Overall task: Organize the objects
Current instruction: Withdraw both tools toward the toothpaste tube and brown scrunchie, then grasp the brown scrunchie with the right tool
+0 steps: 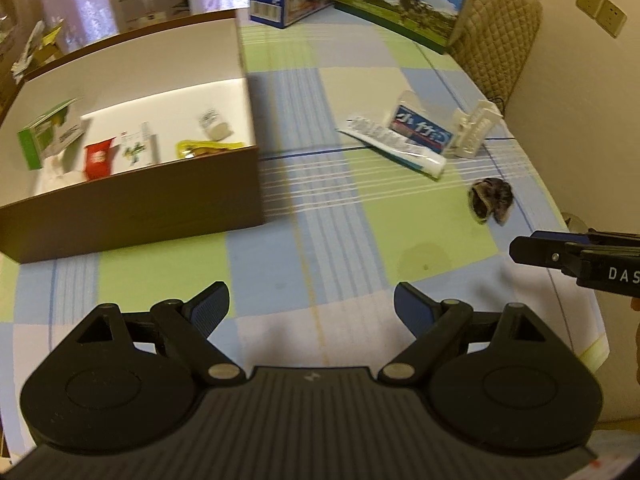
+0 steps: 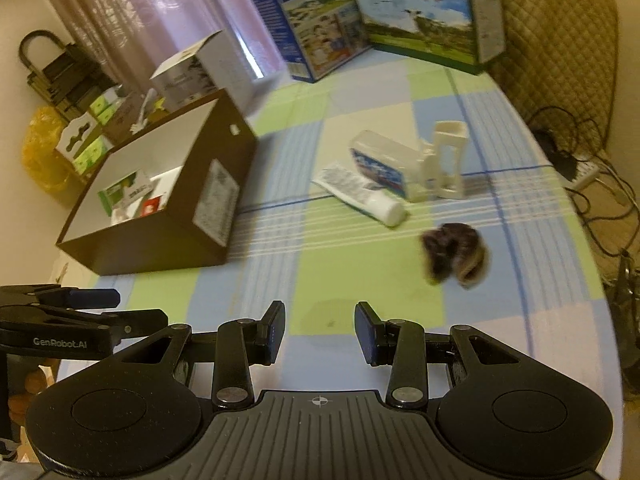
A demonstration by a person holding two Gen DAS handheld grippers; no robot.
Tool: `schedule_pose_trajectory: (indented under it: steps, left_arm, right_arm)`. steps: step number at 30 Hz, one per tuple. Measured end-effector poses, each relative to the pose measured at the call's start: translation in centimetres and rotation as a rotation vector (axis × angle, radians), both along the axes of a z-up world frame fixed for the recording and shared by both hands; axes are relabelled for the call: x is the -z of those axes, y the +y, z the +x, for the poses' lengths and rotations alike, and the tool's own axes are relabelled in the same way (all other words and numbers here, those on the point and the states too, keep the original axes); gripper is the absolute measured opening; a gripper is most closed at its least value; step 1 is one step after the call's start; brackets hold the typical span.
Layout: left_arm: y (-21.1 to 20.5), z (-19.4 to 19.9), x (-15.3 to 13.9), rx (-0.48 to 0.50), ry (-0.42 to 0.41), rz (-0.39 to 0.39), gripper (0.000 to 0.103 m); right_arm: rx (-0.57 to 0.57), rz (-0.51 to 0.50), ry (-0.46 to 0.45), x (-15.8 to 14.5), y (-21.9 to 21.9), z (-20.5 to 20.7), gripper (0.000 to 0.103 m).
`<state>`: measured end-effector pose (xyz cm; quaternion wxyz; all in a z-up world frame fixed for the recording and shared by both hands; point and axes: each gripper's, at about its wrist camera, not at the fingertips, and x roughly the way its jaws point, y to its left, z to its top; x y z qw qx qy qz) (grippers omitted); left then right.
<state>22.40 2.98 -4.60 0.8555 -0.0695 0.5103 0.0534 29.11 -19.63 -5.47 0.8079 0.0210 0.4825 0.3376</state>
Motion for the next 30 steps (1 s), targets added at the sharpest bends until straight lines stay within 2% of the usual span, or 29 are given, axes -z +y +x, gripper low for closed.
schedule_pose_trajectory:
  steps: [9,21,23,25,30]
  left_arm:
    - [-3.1,2.9,0.8,0.038,-0.002,0.000,0.087]
    - [-5.3,6.8,1.9,0.041,-0.005,-0.006,0.087]
    - [-5.5,7.4,2.3,0.037,-0.002,-0.003,0.087]
    - [-5.6,8.0,2.7,0.035,0.005,0.003,0.087]
    - [-5.6,9.4,3.8,0.021,0.021,0.014,0.087]
  right_arm:
    - [0.080,-0.005,-0.002,0.9,-3.6,2.3,0.036]
    - [0.093,-0.059,-0.011,2.7,-5.3,5.7,0.036]
    - [0.092,-0.064,-0.002,3.4,-5.1,6.3,0.042]
    - [0.091,-0.068,-0.004,3.9,-4.8,6.7,0.056]
    - [0.061,-0.081,-0.014,5.2,-3.5,7.9,0.061]
